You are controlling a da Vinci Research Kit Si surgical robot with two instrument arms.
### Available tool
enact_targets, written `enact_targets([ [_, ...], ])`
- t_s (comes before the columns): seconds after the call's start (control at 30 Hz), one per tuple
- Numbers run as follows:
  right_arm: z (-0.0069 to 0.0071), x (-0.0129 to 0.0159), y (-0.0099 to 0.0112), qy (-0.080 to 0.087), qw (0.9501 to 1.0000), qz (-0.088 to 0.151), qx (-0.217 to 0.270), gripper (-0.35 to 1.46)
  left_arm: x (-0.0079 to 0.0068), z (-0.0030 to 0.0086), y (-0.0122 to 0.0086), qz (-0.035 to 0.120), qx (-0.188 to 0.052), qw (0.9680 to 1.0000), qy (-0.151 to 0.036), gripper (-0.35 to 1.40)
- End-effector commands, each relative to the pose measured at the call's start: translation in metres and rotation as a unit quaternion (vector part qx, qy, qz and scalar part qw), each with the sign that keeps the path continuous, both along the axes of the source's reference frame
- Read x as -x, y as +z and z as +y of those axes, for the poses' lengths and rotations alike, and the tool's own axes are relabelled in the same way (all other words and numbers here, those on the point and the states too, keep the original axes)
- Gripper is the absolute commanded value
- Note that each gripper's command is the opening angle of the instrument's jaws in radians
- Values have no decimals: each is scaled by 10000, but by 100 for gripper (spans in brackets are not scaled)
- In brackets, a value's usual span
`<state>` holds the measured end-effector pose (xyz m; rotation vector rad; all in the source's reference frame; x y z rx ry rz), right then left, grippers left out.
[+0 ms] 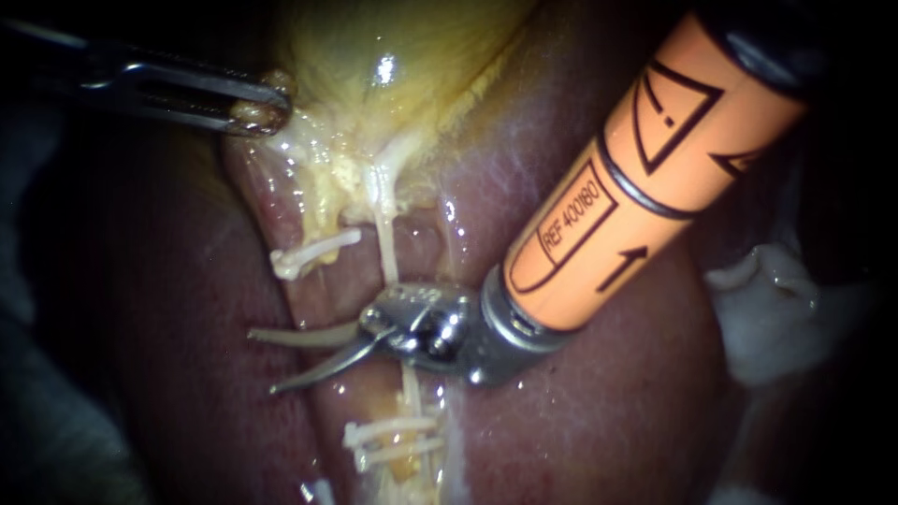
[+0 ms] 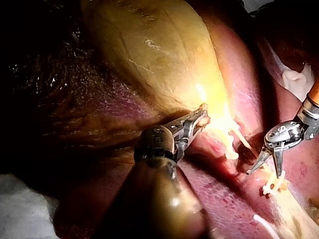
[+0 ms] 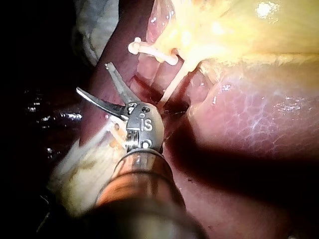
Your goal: Go back from the cut left tube
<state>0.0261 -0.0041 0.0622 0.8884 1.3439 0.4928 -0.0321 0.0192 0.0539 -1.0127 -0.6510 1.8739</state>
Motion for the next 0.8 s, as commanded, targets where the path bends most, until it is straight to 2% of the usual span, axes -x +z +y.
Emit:
enact_targets([
  [0.03, 1, 6, -4, 119, 9997, -17, 199, 143, 0, 0, 1, 3, 8, 10000, -1, -35],
  [0.13, 5, 24, -14, 338, 9962, -211, 778, 143, -1, 1, 2, 9, 15, 10000, -8, -35],
  [0.2, 11, 36, -23, 324, 9922, -399, 1131, 143, -3, 1, 3, 15, 22, 10000, -13, -35],
  [0.27, 17, 48, -31, 258, 9867, -598, 1491, 143, -3, 2, 4, 14, 23, 10000, -10, -35],
  [0.33, 23, 63, -40, 145, 9787, -827, 1875, 143, -4, 2, 4, 22, 30, 10000, -20, -35],
  [0.47, 26, 92, -55, -121, 9604, -1238, 2494, 143, -4, 2, 4, 21, 31, 10000, -18, -35],
  [0.53, 24, 108, -62, -213, 9489, -1473, 2783, 143, -4, 2, 5, 21, 31, 10000, -17, -35],
  [0.63, 22, 129, -69, -380, 9371, -1756, 2994, 143, -5, 2, 5, 20, 31, 10000, -16, -35],
  [0.73, 26, 144, -72, -478, 9273, -1972, 3144, 143, -5, 2, 5, 29, 38, 10000, -26, -35],
  [0.8, 29, 153, -74, -458, 9252, -2042, 3165, 143, -5, 2, 5, 29, 38, 10000, -26, -35],
])
